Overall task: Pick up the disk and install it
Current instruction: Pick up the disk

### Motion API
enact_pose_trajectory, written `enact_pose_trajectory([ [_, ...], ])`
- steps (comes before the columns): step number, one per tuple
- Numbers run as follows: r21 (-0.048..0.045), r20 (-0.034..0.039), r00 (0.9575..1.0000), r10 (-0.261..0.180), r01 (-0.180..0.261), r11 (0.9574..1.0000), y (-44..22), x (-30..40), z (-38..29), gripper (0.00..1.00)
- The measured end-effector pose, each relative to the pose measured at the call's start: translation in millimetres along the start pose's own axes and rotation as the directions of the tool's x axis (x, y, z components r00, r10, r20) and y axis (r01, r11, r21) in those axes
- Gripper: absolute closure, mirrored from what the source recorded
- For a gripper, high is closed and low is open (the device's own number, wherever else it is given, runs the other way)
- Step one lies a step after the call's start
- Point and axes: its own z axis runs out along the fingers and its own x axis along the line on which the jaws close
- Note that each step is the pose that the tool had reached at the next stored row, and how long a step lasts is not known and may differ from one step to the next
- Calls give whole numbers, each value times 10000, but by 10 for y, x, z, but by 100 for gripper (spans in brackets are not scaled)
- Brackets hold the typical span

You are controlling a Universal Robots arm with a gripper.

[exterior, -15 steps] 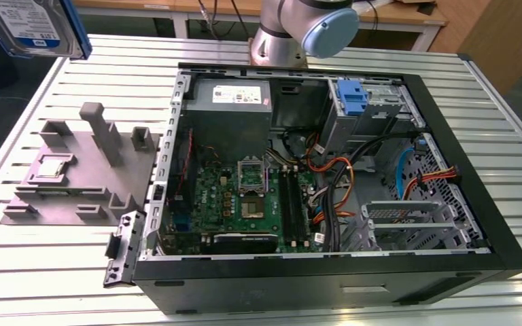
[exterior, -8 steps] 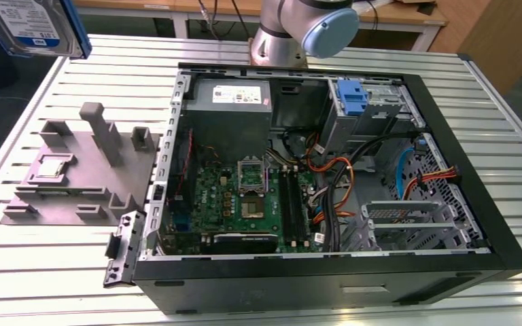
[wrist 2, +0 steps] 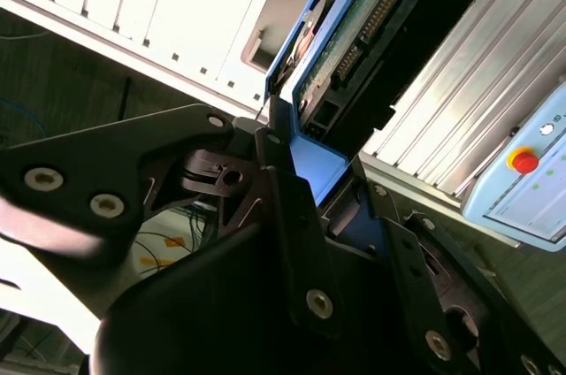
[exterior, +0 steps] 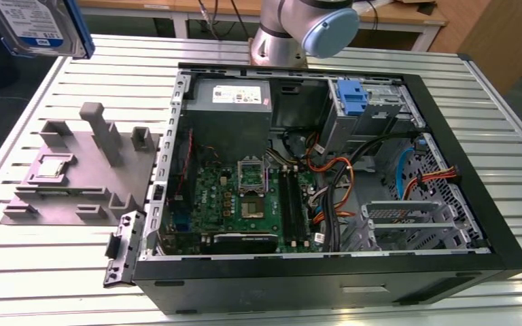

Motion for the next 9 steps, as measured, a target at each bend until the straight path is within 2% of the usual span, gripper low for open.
enact_pose_trajectory([
  [9,1,1,10000,2,-2,10000,-66,-3,0,64],
])
